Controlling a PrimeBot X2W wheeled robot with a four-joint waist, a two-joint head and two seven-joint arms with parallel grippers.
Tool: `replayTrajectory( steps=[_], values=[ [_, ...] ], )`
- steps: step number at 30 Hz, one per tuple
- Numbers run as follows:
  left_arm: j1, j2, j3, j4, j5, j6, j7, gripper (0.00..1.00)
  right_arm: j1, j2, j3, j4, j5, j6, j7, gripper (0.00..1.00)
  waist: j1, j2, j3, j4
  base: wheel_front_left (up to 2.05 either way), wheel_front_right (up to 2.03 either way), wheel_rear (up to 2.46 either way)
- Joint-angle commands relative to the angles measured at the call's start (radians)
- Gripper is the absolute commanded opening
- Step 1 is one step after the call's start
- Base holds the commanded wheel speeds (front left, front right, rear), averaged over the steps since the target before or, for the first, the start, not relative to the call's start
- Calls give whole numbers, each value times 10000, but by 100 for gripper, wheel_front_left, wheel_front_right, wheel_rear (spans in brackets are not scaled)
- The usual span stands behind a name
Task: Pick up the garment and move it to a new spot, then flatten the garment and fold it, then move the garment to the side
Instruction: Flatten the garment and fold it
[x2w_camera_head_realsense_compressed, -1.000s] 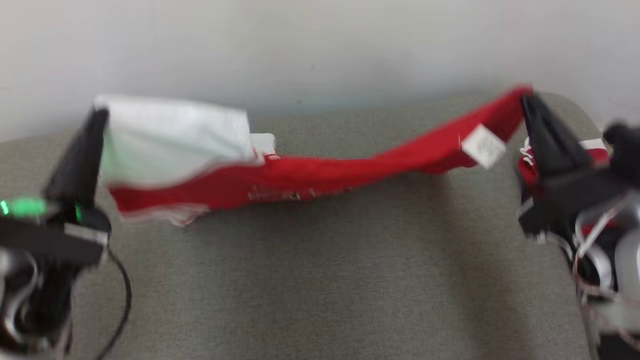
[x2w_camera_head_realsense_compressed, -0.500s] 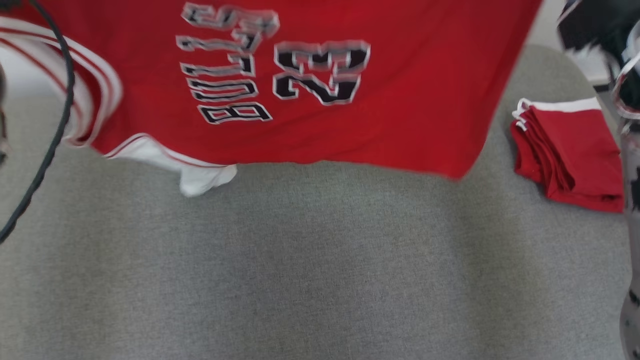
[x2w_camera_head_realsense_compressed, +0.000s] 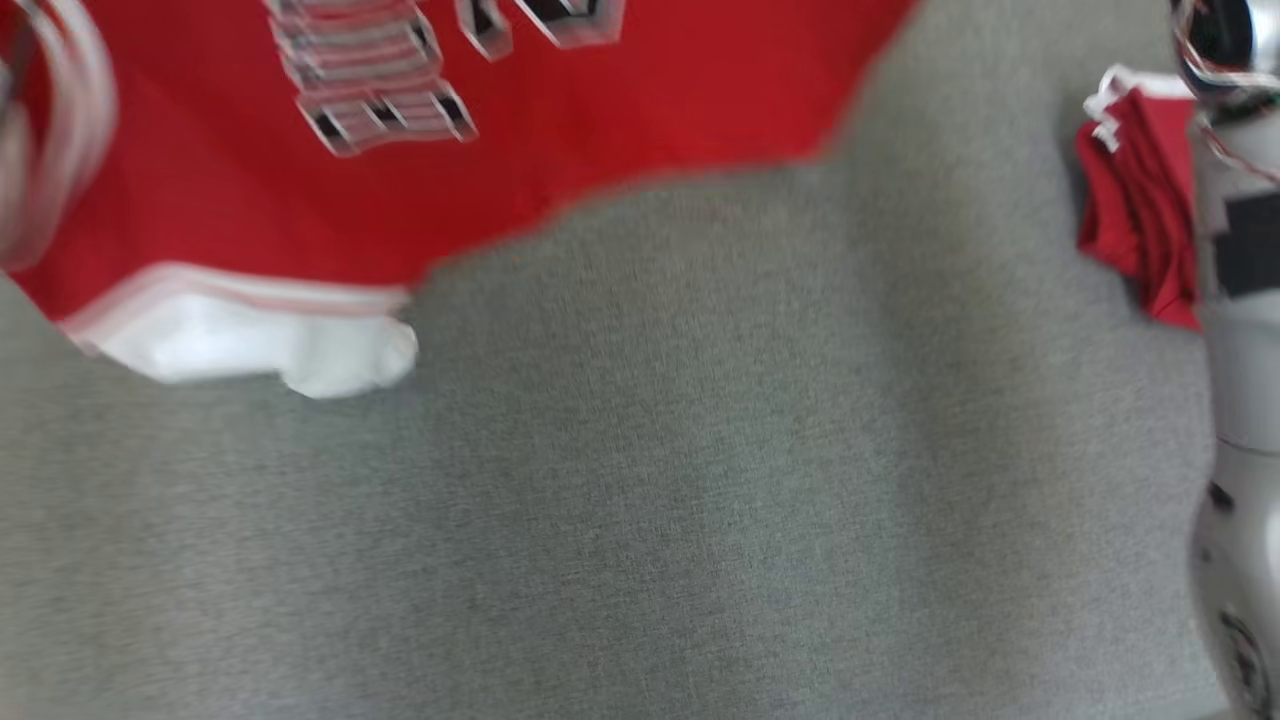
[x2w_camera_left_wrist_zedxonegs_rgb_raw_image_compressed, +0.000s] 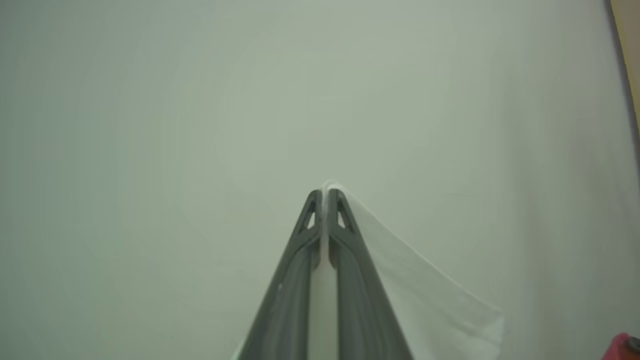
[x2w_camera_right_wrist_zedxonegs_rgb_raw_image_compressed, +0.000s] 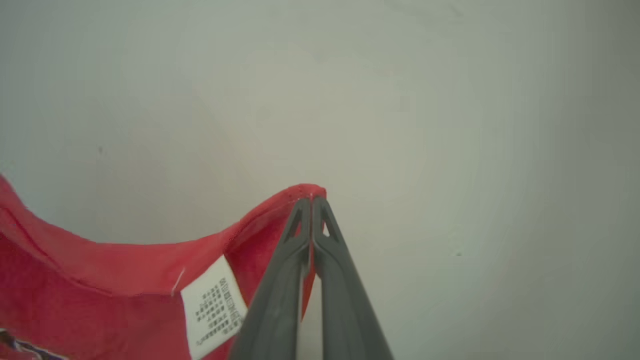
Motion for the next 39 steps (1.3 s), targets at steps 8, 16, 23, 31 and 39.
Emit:
replayTrajectory(
  steps=[8, 16, 23, 31, 39],
  values=[
    [-3120, -1449, 224, -808, 413, -484, -1654, 0, -1928, 1049, -1588, 513, -1852, 6, -2092, 0, -3, -2, 2144, -751, 0, 0, 0],
    [-1933, -1415, 400, -2201, 965, -1402, -1772, 0, -1541, 824, -1682, 425, -3060, 6, -3138, 0, -3, -2, 2990, -674, 0, 0, 0],
    [2102, -534, 1215, -3007, 676, -1529, -1787, 0, -251, 325, -541, 1516, -3100, 3, -3676, 0, -3, -2, 2946, -638, 0, 0, 0],
    [7089, -106, 1599, -4731, -1359, -1515, -1617, 0, 2024, -466, 458, 1859, -1267, 5, -2559, 0, -3, -2, 1352, -33, 0, 0, 0],
    [10673, 625, 97, -4616, -4050, -1514, -1162, 0, 4609, -1211, 867, 1277, 359, 5, -1175, 0, -3, -2, -469, 663, 0, 0, 0]
  ],
)
